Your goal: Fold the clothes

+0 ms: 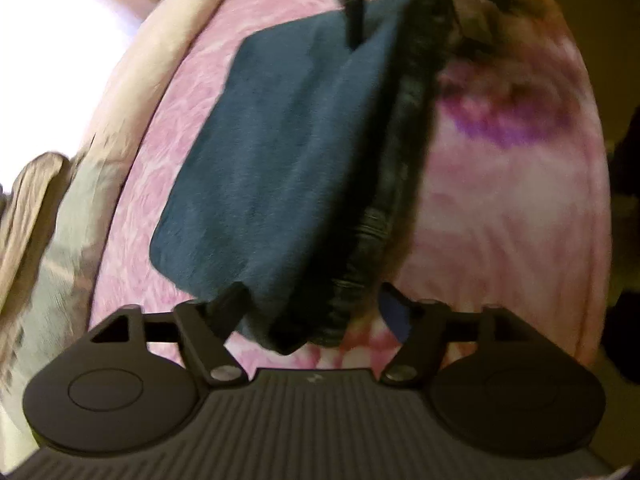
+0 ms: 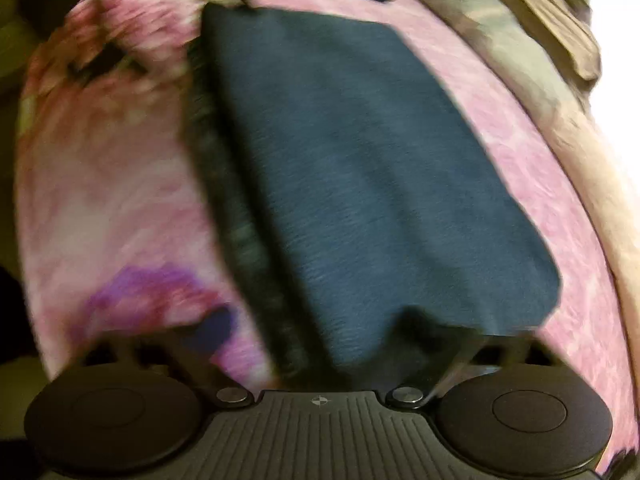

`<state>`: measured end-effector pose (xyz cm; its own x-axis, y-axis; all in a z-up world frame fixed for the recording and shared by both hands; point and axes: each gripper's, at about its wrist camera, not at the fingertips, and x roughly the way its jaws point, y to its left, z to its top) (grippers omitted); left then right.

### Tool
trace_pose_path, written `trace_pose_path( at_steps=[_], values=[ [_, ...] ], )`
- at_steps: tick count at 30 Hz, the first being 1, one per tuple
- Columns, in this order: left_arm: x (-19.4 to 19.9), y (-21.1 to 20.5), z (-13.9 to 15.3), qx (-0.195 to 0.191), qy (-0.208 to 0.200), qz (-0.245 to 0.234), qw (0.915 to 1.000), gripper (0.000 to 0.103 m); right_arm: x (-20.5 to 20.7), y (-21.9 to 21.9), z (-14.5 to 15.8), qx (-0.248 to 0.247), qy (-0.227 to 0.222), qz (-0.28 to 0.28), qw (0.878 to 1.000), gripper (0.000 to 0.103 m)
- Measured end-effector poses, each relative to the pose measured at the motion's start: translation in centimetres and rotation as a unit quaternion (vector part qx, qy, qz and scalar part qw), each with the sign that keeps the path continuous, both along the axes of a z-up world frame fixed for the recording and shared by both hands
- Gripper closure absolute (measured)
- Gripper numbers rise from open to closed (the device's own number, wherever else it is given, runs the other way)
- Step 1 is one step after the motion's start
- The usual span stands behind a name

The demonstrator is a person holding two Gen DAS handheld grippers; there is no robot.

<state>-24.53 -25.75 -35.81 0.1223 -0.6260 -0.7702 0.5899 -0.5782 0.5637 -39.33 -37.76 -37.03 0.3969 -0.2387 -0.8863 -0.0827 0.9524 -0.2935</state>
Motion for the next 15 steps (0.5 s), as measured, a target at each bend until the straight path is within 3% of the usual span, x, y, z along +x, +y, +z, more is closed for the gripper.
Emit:
trace_pose_path(
  at_steps=[2,7,10,12,13,15],
  values=[
    [-0.4,-0.3,-0.7,-0.001,-0.021,-0.006,0.9998,0.029,0.5,-1.1,1.2,0.023,0.003,-0.015,1.0,0.048],
    [-1.2,-1.9,-2.9,-0.005,-0.077,-0.008,0.997,0.03,0.3,-2.3,3.4,0.055,-0.005,-0.035,0.998,0.051],
    [-0.9,-2.5,-2.5,0.011,-0.061,0.001,0.9981,0.05,-0.3,-1.6,3.5,0.046,-0.005,-0.034,0.998,0.05],
    [-0.2,-2.5,-1.5,0.018,-0.04,0.006,0.999,0.056,-0.8,-1.1,3.6,0.04,-0.005,-0.034,0.999,0.028],
    [0.2,-2.5,-1.0,0.018,-0.03,0.007,0.9994,0.058,-1.1,-0.8,3.5,0.032,-0.006,-0.031,0.999,0.009],
    [1.3,-3.5,0.4,0.034,0.015,0.028,0.9989,0.059,-2.4,0.6,2.6,0.01,-0.008,-0.002,1.0,0.008]
  ],
)
